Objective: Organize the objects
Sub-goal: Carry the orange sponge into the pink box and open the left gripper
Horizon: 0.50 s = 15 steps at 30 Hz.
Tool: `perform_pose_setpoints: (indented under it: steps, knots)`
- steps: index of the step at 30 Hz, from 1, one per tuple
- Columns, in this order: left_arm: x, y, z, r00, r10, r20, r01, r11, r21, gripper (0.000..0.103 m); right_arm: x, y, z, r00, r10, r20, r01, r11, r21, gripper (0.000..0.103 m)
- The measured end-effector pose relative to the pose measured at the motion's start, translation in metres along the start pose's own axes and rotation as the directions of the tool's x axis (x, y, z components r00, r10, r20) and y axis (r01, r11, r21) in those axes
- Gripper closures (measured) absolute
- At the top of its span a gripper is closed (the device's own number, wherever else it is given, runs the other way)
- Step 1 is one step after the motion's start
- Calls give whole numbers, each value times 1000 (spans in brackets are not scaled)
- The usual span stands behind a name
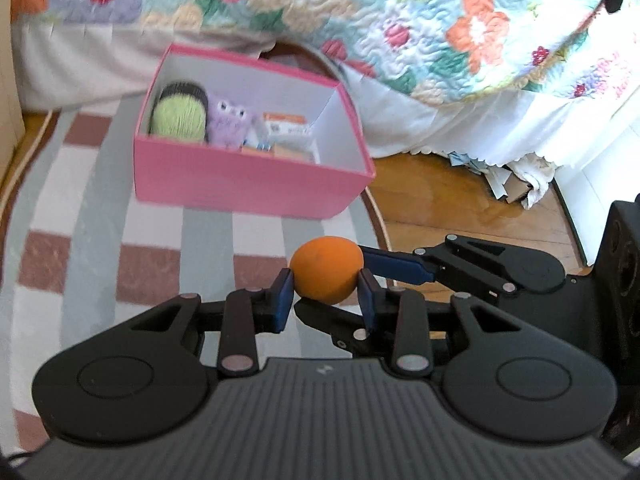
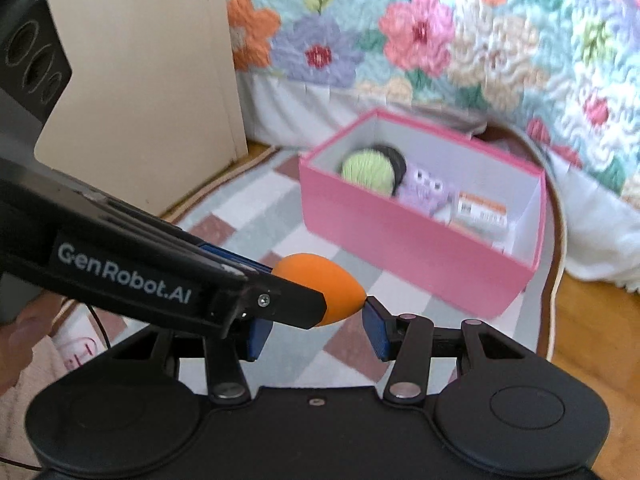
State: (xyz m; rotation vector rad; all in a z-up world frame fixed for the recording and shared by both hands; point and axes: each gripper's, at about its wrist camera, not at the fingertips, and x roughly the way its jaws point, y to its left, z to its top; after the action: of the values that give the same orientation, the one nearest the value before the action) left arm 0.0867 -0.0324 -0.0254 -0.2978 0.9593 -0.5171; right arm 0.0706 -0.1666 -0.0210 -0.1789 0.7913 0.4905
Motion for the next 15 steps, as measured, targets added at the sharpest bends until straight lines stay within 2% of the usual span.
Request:
perform_pose_setpoints:
  steps: [3, 9, 15]
  knots:
    - [-13, -10, 19, 1000, 10, 9, -10, 1000, 10, 70, -13, 2, 16, 999, -22, 29, 23, 999, -25, 48]
    - [-30, -30, 55, 996, 3, 92, -8, 998, 61, 70, -33, -1, 48, 989, -71, 128, 85, 991, -102, 48]
    - [-13, -40, 96, 997, 25, 80, -32, 996, 89, 70, -28, -29, 83, 993, -56, 105, 65, 995, -78, 48]
